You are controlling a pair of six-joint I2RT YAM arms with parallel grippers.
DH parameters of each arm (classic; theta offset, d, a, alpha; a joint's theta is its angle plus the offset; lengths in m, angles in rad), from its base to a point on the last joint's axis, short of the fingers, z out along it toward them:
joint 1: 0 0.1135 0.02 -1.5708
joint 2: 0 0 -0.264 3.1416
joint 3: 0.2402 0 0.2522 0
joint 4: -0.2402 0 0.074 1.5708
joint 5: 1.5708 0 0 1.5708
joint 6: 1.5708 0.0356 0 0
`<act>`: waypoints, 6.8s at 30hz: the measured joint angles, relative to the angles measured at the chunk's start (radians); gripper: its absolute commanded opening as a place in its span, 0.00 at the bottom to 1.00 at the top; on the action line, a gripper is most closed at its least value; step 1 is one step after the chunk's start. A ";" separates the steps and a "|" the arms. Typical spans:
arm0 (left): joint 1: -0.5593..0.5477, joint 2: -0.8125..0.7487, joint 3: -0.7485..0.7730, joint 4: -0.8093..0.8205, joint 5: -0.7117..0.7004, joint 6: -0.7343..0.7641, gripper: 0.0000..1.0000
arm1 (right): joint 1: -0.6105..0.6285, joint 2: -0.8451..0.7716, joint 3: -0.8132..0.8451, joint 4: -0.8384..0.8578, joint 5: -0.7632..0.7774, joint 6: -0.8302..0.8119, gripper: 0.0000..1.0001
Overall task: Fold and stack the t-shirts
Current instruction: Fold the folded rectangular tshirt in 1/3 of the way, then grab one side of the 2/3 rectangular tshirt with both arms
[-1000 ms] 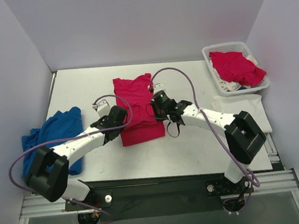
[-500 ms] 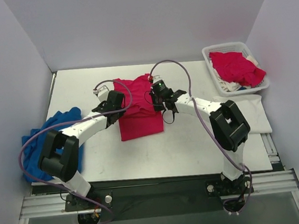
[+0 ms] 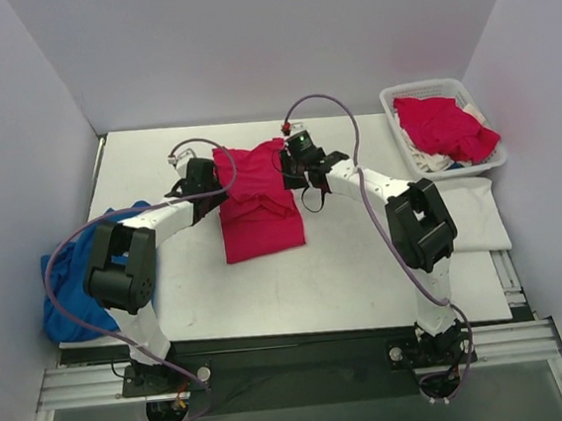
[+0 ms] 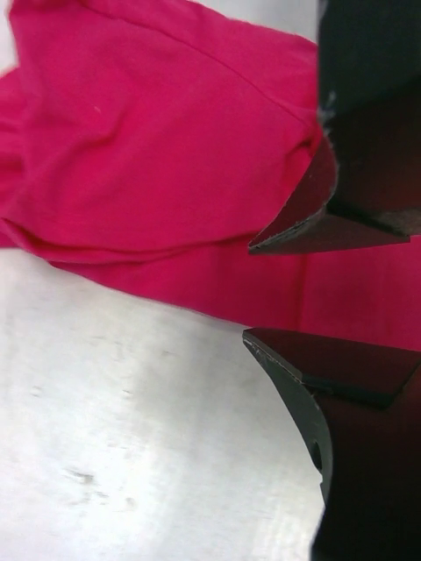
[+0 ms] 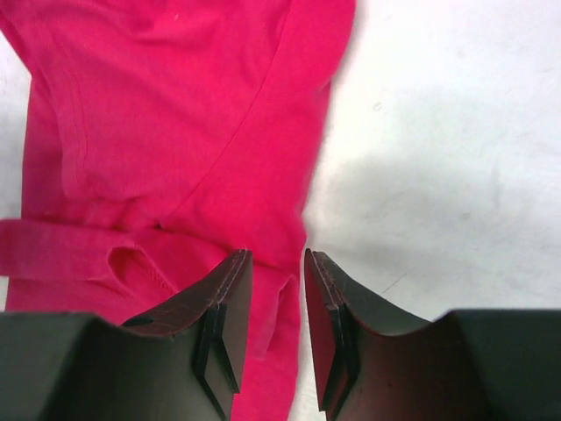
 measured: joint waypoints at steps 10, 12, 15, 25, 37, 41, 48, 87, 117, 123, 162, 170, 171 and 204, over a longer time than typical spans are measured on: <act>0.018 -0.082 0.014 0.040 0.061 0.055 0.50 | 0.017 -0.059 -0.066 -0.023 0.021 -0.018 0.31; 0.011 -0.138 -0.038 0.039 0.079 0.053 0.50 | 0.050 -0.090 -0.113 -0.033 0.027 -0.018 0.31; -0.004 -0.190 -0.090 0.011 0.092 0.049 0.48 | 0.110 -0.114 -0.158 -0.040 0.039 -0.018 0.31; -0.145 -0.161 -0.151 -0.063 0.077 0.020 0.42 | 0.201 -0.107 -0.178 -0.047 0.042 0.007 0.30; -0.143 -0.059 -0.124 -0.114 0.030 -0.024 0.41 | 0.182 0.005 -0.155 -0.048 0.035 0.023 0.29; -0.130 -0.033 -0.093 -0.114 0.023 -0.032 0.40 | 0.167 0.025 -0.125 -0.051 0.024 0.026 0.29; -0.105 0.006 -0.032 -0.130 0.012 -0.027 0.40 | 0.108 0.037 -0.051 -0.058 0.024 0.019 0.29; 0.001 0.003 0.052 0.000 0.155 0.069 0.41 | -0.011 0.002 0.045 -0.161 0.004 -0.042 0.29; 0.026 0.178 0.241 -0.061 0.119 0.025 0.40 | -0.042 0.283 0.396 -0.171 -0.096 -0.014 0.29; 0.026 0.307 0.358 -0.013 0.121 0.026 0.40 | -0.066 0.311 0.439 -0.162 -0.094 -0.015 0.29; 0.045 -0.351 -0.546 0.203 0.342 -0.114 0.55 | -0.087 -0.227 -0.512 0.165 -0.315 0.059 0.49; 0.047 -0.373 -0.607 0.258 0.373 -0.166 0.55 | -0.062 -0.193 -0.523 0.232 -0.351 0.100 0.47; 0.048 -0.373 -0.611 0.264 0.377 -0.171 0.55 | -0.058 -0.193 -0.524 0.235 -0.350 0.103 0.46; 0.052 -0.325 -0.633 0.388 0.394 -0.240 0.54 | 0.071 -0.206 -0.523 0.208 -0.109 0.072 0.36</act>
